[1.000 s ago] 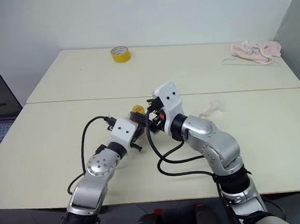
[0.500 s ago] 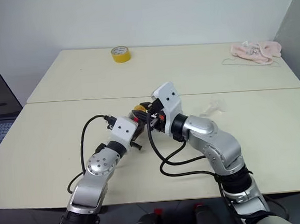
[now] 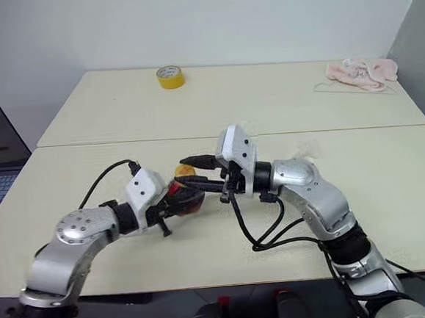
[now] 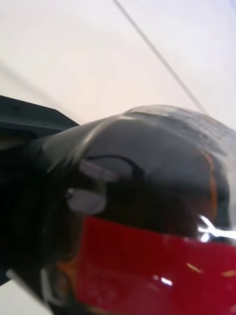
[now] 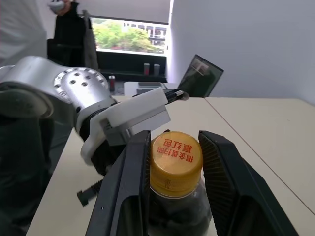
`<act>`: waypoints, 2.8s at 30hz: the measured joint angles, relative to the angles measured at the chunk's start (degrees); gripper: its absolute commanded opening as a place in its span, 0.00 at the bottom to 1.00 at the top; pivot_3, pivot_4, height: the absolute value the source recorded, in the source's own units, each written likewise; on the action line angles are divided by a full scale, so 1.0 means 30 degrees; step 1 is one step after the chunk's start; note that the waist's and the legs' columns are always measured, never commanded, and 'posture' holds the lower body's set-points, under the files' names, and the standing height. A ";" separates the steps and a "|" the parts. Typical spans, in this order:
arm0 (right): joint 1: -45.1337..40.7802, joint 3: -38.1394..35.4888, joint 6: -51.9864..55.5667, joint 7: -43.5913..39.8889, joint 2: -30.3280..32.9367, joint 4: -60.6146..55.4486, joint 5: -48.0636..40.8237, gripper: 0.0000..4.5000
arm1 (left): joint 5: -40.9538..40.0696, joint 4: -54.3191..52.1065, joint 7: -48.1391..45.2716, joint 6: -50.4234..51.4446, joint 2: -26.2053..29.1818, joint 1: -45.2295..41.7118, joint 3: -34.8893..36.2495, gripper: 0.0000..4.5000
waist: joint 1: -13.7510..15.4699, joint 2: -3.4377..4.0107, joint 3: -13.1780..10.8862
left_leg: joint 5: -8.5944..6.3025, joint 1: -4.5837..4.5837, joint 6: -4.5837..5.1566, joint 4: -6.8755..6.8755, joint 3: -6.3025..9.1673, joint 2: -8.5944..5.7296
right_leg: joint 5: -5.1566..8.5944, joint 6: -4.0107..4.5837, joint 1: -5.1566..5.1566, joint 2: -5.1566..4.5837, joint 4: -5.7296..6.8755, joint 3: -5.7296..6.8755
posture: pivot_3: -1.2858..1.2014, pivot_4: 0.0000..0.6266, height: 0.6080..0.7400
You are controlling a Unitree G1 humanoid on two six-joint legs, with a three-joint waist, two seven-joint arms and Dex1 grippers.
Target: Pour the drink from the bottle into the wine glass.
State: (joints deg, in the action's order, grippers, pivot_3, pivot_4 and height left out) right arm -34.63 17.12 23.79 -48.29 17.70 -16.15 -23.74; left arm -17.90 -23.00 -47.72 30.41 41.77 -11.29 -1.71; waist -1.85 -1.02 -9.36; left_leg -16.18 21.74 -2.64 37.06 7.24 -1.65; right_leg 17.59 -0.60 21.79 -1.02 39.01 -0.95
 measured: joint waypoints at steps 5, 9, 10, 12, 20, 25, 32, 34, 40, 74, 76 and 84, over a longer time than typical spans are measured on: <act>-0.0181 0.0114 -0.1094 -0.1282 0.0629 0.0298 0.0079 0.27 | -0.0243 0.0132 -0.0633 -0.0677 0.0397 0.0119 -0.0006 0.17 | 0.0014 0.0000 0.0000 | -0.0001 0.0001 0.0002 0.0002 0.0001 0.0000 | 0.0000 0.0000 0.0000 -0.0001 0.0001 0.0001 | 0.52 0.24 1.00; -0.0332 0.0111 -0.1019 -0.1441 0.0856 0.0302 0.0005 0.34 | -0.0117 0.0358 -0.0435 -0.1139 0.0081 0.0120 -0.0078 0.17 | 0.0024 0.0000 0.0000 | -0.0001 0.0001 0.0002 0.0001 0.0002 0.0001 | 0.0000 0.0000 0.0001 -0.0001 0.0002 -0.0001 | 0.52 0.24 1.00; -0.0332 0.0108 -0.0953 -0.1399 0.0872 0.0302 -0.0012 0.43 | -0.0053 0.0413 -0.0364 -0.1180 -0.0099 0.0136 -0.0089 0.17 | 0.0025 0.0000 0.0000 | -0.0001 0.0002 0.0002 0.0002 0.0001 0.0001 | 0.0000 0.0001 0.0001 -0.0001 0.0004 -0.0002 | 0.52 0.24 1.00; -0.0331 -0.0256 -0.0825 -0.1239 0.1096 0.0295 0.0008 0.57 | 0.0019 0.0869 0.0030 -0.1059 -0.0263 0.0314 -0.0042 0.17 | 0.0035 -0.0001 0.0001 | -0.0002 0.0000 0.0005 0.0002 0.0001 0.0001 | 0.0000 0.0001 0.0000 -0.0001 0.0005 -0.0002 | 0.52 0.24 1.00; 0.0581 -0.1022 0.1699 0.1674 0.0232 -0.0760 -0.0163 0.96 | 0.0590 0.1184 0.3490 -0.0753 -0.3340 0.0691 0.0038 0.17 | 0.0067 -0.0007 0.0005 | -0.0001 0.0010 0.0001 0.0017 0.0007 0.0000 | -0.0001 0.0001 0.0000 -0.0008 0.0010 -0.0002 | 0.52 0.24 1.00; 0.0999 -0.1624 0.4861 0.4626 -0.1074 -0.2072 -0.0807 0.96 | 0.1643 0.1630 0.7673 -0.1002 -0.6831 0.0085 0.0590 0.17 | 0.0086 -0.0012 0.0009 | 0.0000 0.0010 -0.0001 0.0027 0.0005 -0.0003 | -0.0003 0.0001 0.0001 -0.0009 0.0019 -0.0002 | 0.52 0.24 1.00; 0.0731 -0.1314 0.5823 0.8044 -0.3635 -0.1826 0.0105 0.96 | 0.2287 0.1762 0.9492 -0.2318 -0.9695 0.0179 -0.0263 0.17 | 0.0045 -0.0012 0.0011 | 0.0004 0.0010 -0.0008 0.0029 -0.0012 -0.0009 | -0.0004 0.0000 0.0006 -0.0009 0.0021 -0.0013 | 0.52 0.24 1.00; 0.0295 -0.1323 0.5819 0.8515 -0.4047 -0.1608 0.0348 0.96 | 0.2177 0.1746 0.9437 -0.2213 -0.9853 0.0538 -0.0582 0.17 | 0.0018 -0.0010 0.0012 | 0.0005 0.0003 -0.0009 0.0022 -0.0010 -0.0008 | -0.0004 0.0000 0.0006 -0.0008 0.0024 -0.0010 | 0.52 0.24 1.00; -0.0224 -0.1316 0.5673 0.8611 -0.4347 -0.1087 0.0743 0.96 | 0.2203 0.1759 0.9597 -0.1745 -0.9518 0.1037 -0.0532 0.17 | 0.0027 -0.0010 0.0012 | 0.0005 0.0007 -0.0008 0.0025 -0.0005 -0.0008 | -0.0004 0.0000 0.0006 -0.0007 0.0024 -0.0007 | 0.52 0.24 1.00; -0.0531 0.1420 0.2189 0.7303 -0.3908 0.1674 0.4554 0.96 | 0.2196 0.2588 0.9427 -0.2916 -0.9312 0.2018 0.0244 0.17 | 0.0026 -0.0007 0.0015 | 0.0011 0.0000 -0.0019 0.0018 -0.0003 -0.0008 | -0.0004 0.0000 0.0005 -0.0007 0.0021 -0.0005 | 0.52 0.24 1.00; -0.0579 0.1385 0.2158 0.7303 -0.3910 0.1784 0.4579 0.96 | 0.2202 0.2591 0.9418 -0.2921 -0.9301 0.2016 0.0245 0.17 | 0.0026 -0.0007 0.0015 | 0.0011 0.0000 -0.0019 0.0018 -0.0003 -0.0008 | -0.0004 0.0000 0.0004 -0.0007 0.0021 -0.0005 | 0.52 0.24 1.00; -0.0670 0.0633 0.2417 0.6941 -0.3823 0.1777 0.4274 0.96 | 0.2248 0.2593 0.9384 -0.2924 -0.9264 0.1997 0.0215 0.17 | 0.0027 -0.0007 0.0015 | 0.0011 0.0000 -0.0019 0.0018 -0.0003 -0.0008 | -0.0004 0.0000 0.0004 -0.0007 0.0021 -0.0005 | 0.52 0.24 1.00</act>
State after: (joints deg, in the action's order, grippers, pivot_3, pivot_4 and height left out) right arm -36.64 19.02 31.04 -27.46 6.23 -10.82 -10.92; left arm -11.16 -15.22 -19.57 21.64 13.97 -5.30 -1.06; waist -1.77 -1.04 -9.31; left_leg -16.15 21.74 -2.69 37.12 7.23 -1.68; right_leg 17.58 -0.60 21.80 -1.04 39.07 -0.97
